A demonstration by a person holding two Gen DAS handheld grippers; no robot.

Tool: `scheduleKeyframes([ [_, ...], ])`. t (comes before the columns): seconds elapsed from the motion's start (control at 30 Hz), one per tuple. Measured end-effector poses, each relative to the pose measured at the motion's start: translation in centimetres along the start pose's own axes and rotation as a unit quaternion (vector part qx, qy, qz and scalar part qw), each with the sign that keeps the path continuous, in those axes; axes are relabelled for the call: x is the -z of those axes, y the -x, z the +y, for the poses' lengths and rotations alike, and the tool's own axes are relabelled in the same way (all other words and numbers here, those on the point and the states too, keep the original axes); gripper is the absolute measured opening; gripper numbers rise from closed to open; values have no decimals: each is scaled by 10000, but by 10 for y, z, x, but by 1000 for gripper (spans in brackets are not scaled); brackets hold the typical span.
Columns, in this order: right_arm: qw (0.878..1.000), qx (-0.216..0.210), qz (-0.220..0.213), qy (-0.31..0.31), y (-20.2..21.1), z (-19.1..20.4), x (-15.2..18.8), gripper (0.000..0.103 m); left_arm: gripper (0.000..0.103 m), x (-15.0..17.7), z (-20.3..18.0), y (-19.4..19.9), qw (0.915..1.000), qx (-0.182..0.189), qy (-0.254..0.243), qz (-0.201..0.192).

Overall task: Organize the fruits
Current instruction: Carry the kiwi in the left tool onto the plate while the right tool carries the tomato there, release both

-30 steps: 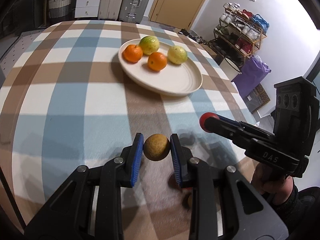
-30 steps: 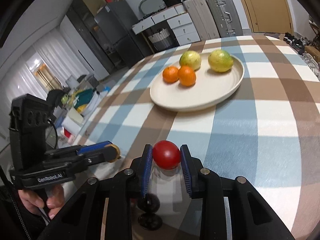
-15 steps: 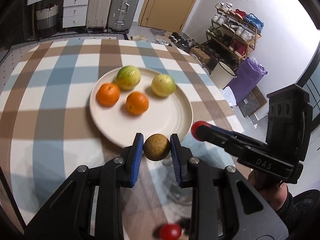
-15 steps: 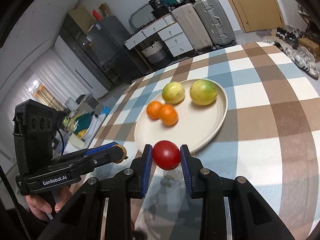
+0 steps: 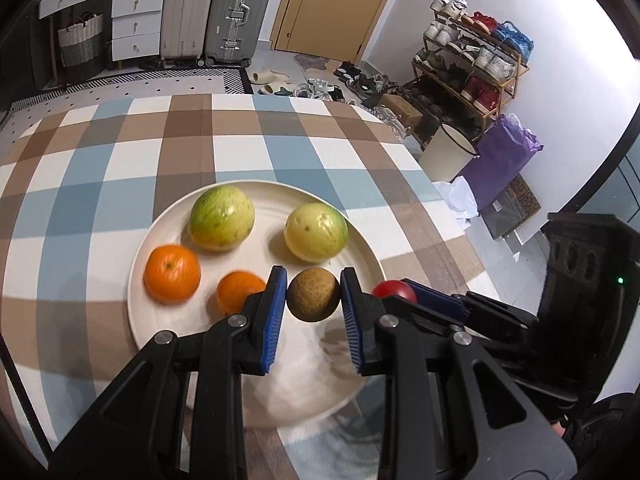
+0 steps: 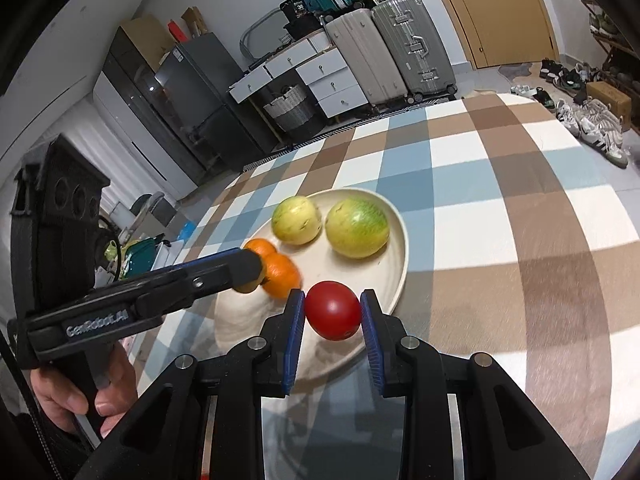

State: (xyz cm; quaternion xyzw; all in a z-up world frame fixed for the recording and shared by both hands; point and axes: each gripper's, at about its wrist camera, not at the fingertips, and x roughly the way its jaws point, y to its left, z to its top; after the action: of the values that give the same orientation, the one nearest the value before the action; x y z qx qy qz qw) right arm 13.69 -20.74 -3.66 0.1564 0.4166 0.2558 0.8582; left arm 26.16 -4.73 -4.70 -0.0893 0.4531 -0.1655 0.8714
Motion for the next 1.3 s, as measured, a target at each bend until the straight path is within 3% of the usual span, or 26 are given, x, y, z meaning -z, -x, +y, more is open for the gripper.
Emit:
scheduleKeyframes([
  [0.4, 9998, 132, 91, 93, -16, -9, -7, 29, 25, -9, 7, -36, 9997, -195, 35, 158],
  [0.73, 9995, 261, 92, 164, -26, -7, -10, 29, 25, -12, 11, -50, 9995, -71, 198, 256],
  [0.8, 9992, 329, 100, 200, -28, -5, -11, 30, 25, -13, 13, -48, 9995, -19, 261, 201],
  [1.0, 9988, 364, -80, 306, -20, 0, -13, 48, 25, -16, 11, -40, 9996, 41, 261, 133],
  [1.3, 9987, 350, -338, 172, 7, -1, -10, 49, 25, -16, 8, -7, 9996, 12, 251, -90],
])
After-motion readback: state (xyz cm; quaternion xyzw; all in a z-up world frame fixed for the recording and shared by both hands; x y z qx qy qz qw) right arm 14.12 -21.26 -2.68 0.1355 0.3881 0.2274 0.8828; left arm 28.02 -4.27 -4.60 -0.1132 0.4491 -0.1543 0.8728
